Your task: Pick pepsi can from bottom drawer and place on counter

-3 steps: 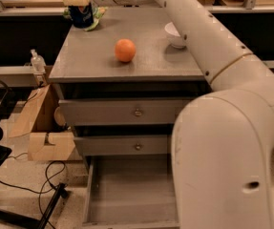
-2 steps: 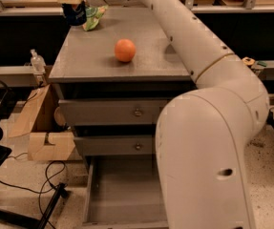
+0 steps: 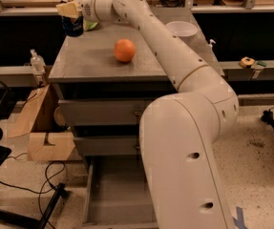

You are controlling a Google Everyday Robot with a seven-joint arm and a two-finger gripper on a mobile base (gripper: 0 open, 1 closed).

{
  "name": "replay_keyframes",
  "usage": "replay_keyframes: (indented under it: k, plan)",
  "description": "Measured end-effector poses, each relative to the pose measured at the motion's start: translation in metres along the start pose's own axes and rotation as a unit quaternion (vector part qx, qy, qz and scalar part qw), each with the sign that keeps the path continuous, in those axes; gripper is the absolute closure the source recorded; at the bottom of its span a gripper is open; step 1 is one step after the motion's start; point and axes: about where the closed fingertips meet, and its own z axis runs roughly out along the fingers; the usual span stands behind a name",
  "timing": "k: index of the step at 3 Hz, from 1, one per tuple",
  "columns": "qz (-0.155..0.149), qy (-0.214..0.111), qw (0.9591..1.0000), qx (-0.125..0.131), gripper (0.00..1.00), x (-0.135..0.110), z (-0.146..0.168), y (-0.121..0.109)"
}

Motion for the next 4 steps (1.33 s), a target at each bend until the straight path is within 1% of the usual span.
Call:
replay_keyframes:
  k: [1, 2, 3, 4]
  plan:
    - [0.002, 0.006, 0.9996, 0.027, 1.0, 0.018, 0.009, -0.012]
    - [0.002, 0.018, 0.9982, 0.057, 1.0, 0.039, 0.014, -0.02]
    - [0.009, 0.017, 0.9968, 0.077, 1.0, 0.061, 0.019, -0.019]
    - [0.011, 0.019, 0.9967, 0.079, 0.82, 0.069, 0.023, -0.017]
